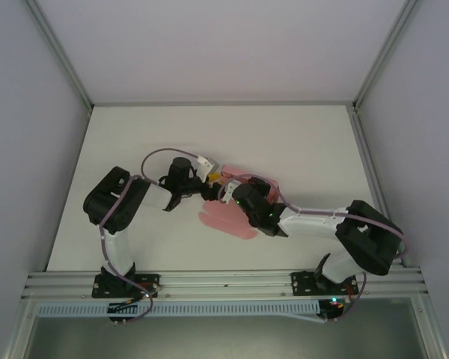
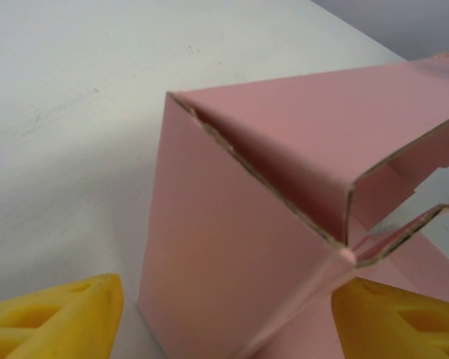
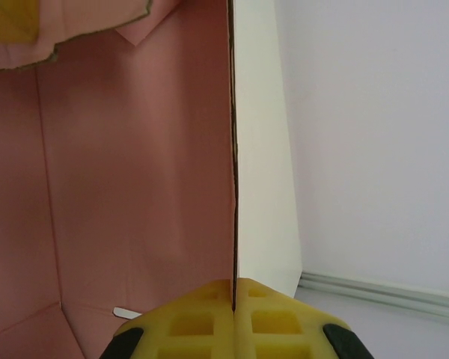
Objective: Assemble paper box
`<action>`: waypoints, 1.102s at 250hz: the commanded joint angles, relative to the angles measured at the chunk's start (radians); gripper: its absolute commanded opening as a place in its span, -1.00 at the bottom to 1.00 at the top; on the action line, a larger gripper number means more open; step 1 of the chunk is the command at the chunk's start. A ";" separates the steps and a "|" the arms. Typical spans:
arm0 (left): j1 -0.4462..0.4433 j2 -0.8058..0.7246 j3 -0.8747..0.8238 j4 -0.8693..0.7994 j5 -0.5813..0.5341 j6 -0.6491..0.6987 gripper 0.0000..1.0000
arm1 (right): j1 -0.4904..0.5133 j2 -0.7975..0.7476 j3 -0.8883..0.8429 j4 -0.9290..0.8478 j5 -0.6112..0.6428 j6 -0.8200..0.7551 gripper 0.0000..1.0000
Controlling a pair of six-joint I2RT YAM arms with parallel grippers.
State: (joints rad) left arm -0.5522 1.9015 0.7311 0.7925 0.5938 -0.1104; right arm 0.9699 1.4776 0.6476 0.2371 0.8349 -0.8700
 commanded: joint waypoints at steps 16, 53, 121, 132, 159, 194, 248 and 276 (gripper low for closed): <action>-0.004 -0.037 -0.036 0.070 -0.039 -0.012 0.49 | 0.030 0.010 -0.048 0.021 0.032 0.006 -1.00; 0.009 -0.038 -0.034 0.036 0.007 -0.002 0.50 | 0.053 0.026 -0.122 0.140 0.082 -0.055 -1.00; 0.095 0.014 -0.063 0.200 0.279 -0.117 0.35 | 0.098 0.111 -0.152 0.267 0.158 -0.125 -1.00; 0.107 0.026 -0.067 0.225 0.281 -0.138 0.34 | 0.099 0.108 -0.147 0.260 0.153 -0.111 -1.00; 0.105 0.030 -0.080 0.270 0.253 -0.142 0.26 | 0.099 0.100 -0.129 0.228 0.142 -0.089 -1.00; 0.088 0.044 -0.040 0.194 0.243 -0.103 0.23 | 0.099 0.086 -0.111 0.179 0.129 -0.050 -1.00; 0.051 0.041 -0.015 0.123 0.132 -0.058 0.15 | 0.102 0.087 -0.098 0.107 0.107 0.001 -1.00; 0.024 0.044 0.004 0.107 0.050 -0.061 0.01 | 0.108 0.095 -0.095 0.088 0.099 0.023 -1.00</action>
State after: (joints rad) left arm -0.5014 1.9347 0.7029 0.9295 0.7506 -0.2024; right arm 1.0592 1.5524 0.5571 0.4561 1.0210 -0.9051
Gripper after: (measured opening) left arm 0.548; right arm 0.047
